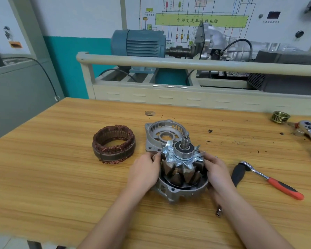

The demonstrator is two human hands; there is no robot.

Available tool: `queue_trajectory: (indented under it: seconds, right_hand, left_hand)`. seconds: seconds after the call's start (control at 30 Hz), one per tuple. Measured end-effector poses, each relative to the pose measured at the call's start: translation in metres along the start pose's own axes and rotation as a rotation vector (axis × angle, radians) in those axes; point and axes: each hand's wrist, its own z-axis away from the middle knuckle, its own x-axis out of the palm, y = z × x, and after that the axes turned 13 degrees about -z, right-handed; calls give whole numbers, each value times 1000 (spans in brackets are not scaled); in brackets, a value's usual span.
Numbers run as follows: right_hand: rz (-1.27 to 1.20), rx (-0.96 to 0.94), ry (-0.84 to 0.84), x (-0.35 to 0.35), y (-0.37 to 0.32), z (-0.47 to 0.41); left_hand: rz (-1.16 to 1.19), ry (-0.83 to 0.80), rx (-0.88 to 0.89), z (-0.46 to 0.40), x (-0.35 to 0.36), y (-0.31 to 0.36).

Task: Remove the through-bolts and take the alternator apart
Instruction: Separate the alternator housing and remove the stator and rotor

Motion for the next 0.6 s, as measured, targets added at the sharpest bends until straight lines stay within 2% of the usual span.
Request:
queue_trajectory:
  seconds: [0.1, 0.33, 0.6]
  right_hand:
    - [23, -57, 28, 1, 2, 5]
    - [-69, -157, 7, 1, 3, 9]
    - [-87, -126, 28, -2, 8, 6]
  left_hand:
    - [20, 27, -24, 3, 2, 1]
    - [199, 161, 46, 8, 0, 1]
    - [154, 118, -6, 4, 5, 1]
